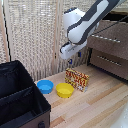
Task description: Locate and clasp the grip of the topmost drawer. Steadily and circumspectly yank the drawer open. Discover and seize the nutrition bar using your clamp. Deposit the nutrition bar in the accessible drawer. Unclench the nutrition bar.
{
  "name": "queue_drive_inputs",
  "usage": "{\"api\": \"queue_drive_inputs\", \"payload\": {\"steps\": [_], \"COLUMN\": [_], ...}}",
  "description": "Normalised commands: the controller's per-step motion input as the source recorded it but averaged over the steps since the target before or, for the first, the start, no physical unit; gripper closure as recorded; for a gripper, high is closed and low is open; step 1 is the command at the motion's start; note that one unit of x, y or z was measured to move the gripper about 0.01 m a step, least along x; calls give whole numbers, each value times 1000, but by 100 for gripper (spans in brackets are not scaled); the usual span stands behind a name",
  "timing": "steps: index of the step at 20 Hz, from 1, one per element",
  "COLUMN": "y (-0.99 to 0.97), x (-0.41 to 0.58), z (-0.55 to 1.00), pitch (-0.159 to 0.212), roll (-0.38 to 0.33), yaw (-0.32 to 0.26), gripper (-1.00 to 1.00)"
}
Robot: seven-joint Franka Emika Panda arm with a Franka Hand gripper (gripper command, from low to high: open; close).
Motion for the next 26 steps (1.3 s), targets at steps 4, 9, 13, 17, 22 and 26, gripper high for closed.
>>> {"api": "queue_drive_inputs", "payload": {"steps": [4, 9, 13, 17, 22, 26], "y": [-89, -177, -101, -45, -16, -34], "x": [203, 82, 0, 14, 45, 79], "z": [-99, -251, -356, -395, -527, -262], "pitch": [34, 16, 13, 45, 75, 105], "roll": [32, -15, -54, -57, 2, 41], "yaw": [-34, -7, -38, -33, 15, 51], "gripper": [-100, -100, -100, -100, -100, 100]}}
